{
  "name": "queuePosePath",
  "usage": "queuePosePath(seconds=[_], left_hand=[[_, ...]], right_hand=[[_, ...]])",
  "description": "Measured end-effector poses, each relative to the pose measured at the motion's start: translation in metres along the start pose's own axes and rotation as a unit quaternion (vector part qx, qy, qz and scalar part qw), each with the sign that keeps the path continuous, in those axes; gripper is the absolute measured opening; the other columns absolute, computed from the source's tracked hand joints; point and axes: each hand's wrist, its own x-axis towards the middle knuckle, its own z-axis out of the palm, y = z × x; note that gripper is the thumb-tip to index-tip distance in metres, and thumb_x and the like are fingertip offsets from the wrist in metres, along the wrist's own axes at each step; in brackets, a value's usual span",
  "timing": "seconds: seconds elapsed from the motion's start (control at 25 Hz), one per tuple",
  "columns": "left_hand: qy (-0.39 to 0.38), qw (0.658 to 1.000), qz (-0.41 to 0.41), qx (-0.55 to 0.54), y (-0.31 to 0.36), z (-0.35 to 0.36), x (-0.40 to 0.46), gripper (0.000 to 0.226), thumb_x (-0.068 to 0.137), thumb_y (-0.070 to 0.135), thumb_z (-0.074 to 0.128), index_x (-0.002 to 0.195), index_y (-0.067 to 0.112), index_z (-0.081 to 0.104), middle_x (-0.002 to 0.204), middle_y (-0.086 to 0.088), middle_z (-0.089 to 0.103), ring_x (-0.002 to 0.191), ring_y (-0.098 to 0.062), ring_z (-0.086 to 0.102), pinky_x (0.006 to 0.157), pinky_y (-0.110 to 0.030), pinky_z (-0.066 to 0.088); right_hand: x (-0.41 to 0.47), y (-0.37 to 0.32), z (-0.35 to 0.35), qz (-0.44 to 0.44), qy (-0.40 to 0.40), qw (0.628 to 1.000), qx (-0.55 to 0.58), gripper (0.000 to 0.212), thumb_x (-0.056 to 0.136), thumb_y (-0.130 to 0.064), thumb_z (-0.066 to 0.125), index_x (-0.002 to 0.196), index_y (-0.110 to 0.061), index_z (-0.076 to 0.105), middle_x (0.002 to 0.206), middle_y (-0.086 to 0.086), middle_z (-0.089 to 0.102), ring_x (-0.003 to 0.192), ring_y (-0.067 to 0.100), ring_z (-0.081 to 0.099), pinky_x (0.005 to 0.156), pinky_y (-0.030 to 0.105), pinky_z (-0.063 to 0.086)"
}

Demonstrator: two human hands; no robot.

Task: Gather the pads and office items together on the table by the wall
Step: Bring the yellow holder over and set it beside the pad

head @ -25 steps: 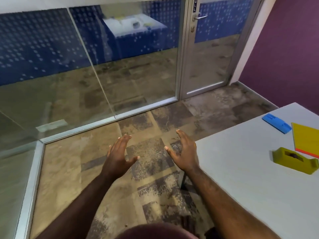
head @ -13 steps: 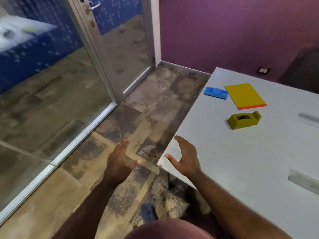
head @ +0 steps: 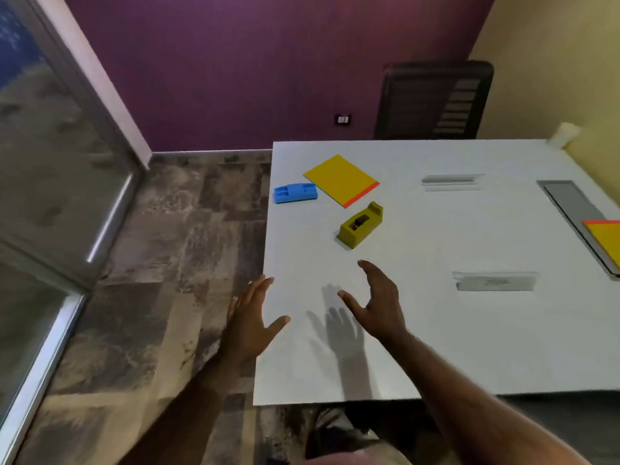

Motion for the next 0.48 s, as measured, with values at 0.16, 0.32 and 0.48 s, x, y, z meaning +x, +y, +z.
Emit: queuePosePath(seconds=[0.16,0.32,0.48], left_hand=[[-0.035,0.999,0.026,-0.015,0.036,0.024,0.072,0.081,0.080,0.056,0.063,0.147,0.026,0.028,0.157,0.004,0.028,0.142,-0.017,0.030,0.113,-0.050,0.031],[-0.084,0.996,0.002,-0.023,0.068,0.056,0.146,0.081,0.080,0.050,0.068,0.147,0.028,0.027,0.156,0.004,0.029,0.140,-0.018,0.035,0.113,-0.047,0.034],[-0.127,0.992,-0.022,0.000,0.088,0.088,0.201,0.083,0.080,0.049,0.069,0.147,0.027,0.024,0.156,0.004,0.029,0.140,-0.019,0.035,0.113,-0.040,0.035]], right_hand=[[0.048,0.042,-0.011,0.048,0.036,0.998,0.010,0.068,0.084,-0.053,0.061,0.135,-0.009,0.048,0.135,0.007,0.057,0.124,0.024,0.054,0.102,0.040,0.045],[0.104,0.090,-0.013,0.110,0.030,0.993,0.029,0.069,0.086,-0.053,0.055,0.138,-0.009,0.044,0.140,0.010,0.052,0.129,0.026,0.049,0.108,0.041,0.040],[0.154,0.133,-0.006,0.147,-0.002,0.988,0.054,0.070,0.089,-0.053,0.051,0.142,-0.008,0.039,0.145,0.011,0.047,0.133,0.027,0.044,0.110,0.044,0.037]])
